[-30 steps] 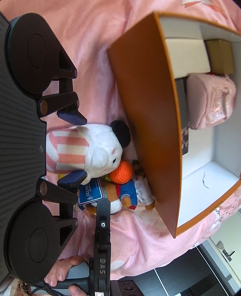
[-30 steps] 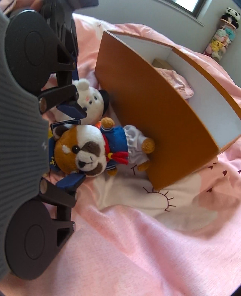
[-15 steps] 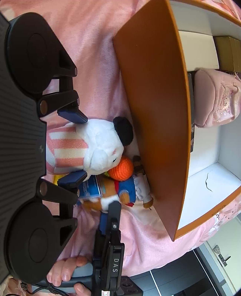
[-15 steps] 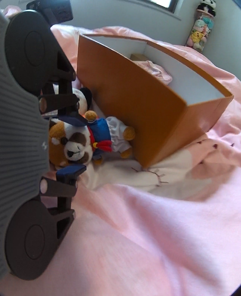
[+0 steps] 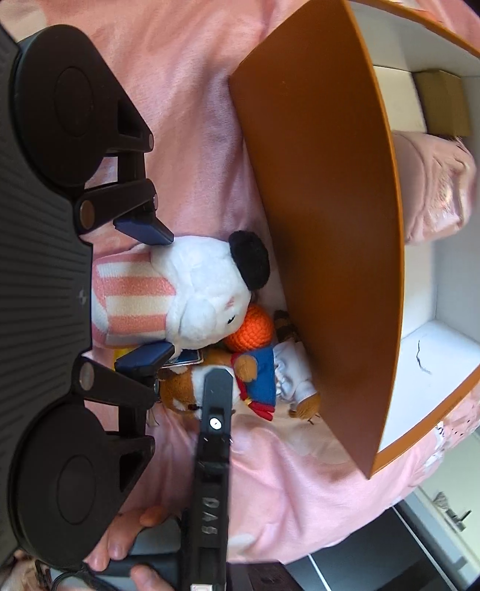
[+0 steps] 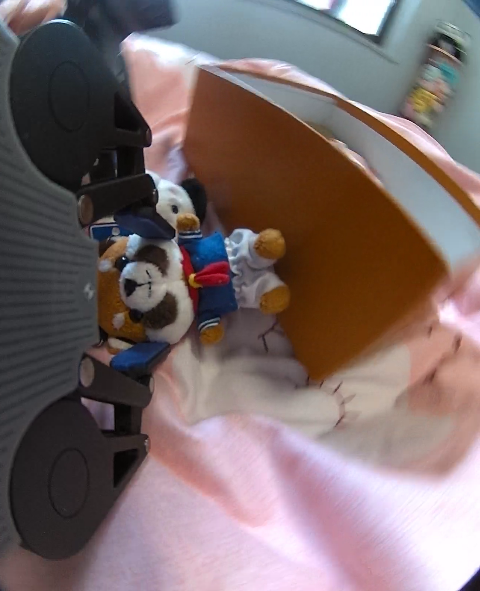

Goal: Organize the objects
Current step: 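Lift and carry both plushes over the orange box with both grippers, then lower the white striped plush into the orange box and open the left gripper, then lower the brown dog plush into the orange box and open the right gripper, then move the left gripper to the orange crochet ball while the right gripper reaches the yellow tape measure, then grasp the yellow tape measure with the right gripper while the left gripper grasps the orange crochet ball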

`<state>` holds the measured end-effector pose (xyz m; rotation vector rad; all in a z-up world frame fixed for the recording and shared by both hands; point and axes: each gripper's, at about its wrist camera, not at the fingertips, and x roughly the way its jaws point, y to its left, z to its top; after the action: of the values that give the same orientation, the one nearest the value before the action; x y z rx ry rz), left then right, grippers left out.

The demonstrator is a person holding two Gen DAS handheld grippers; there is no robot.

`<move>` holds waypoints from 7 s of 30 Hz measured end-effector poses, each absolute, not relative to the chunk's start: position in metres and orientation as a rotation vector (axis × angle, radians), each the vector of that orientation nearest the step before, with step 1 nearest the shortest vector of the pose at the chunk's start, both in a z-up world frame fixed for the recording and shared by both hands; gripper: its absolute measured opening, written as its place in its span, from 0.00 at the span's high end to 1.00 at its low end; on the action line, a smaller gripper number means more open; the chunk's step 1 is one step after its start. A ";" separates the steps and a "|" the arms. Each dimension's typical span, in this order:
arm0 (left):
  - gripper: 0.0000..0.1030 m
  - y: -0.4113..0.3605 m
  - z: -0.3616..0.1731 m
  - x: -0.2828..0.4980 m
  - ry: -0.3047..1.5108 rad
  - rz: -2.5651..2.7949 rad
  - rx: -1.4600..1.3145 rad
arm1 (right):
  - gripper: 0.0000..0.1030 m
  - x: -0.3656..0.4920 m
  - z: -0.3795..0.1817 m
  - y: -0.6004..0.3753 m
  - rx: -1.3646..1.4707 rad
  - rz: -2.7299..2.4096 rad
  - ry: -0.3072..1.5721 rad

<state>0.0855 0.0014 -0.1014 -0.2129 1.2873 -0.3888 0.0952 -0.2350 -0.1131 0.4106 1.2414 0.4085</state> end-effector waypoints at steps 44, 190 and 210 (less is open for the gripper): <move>0.45 0.014 -0.007 0.216 0.823 -0.277 -0.285 | 0.50 0.235 0.008 -0.191 0.156 0.384 1.042; 0.71 -0.008 -0.073 0.055 1.107 -0.421 -0.101 | 0.46 0.041 -0.105 -0.178 -0.148 0.473 1.174; 0.53 -0.062 -0.110 0.120 1.110 -0.434 -0.089 | 0.46 0.082 -0.099 -0.227 -0.175 0.339 1.087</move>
<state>0.1196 -0.0617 -0.1096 -0.0892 1.1096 -0.4340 0.0818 -0.2272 -0.0987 -0.1752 1.0865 0.3390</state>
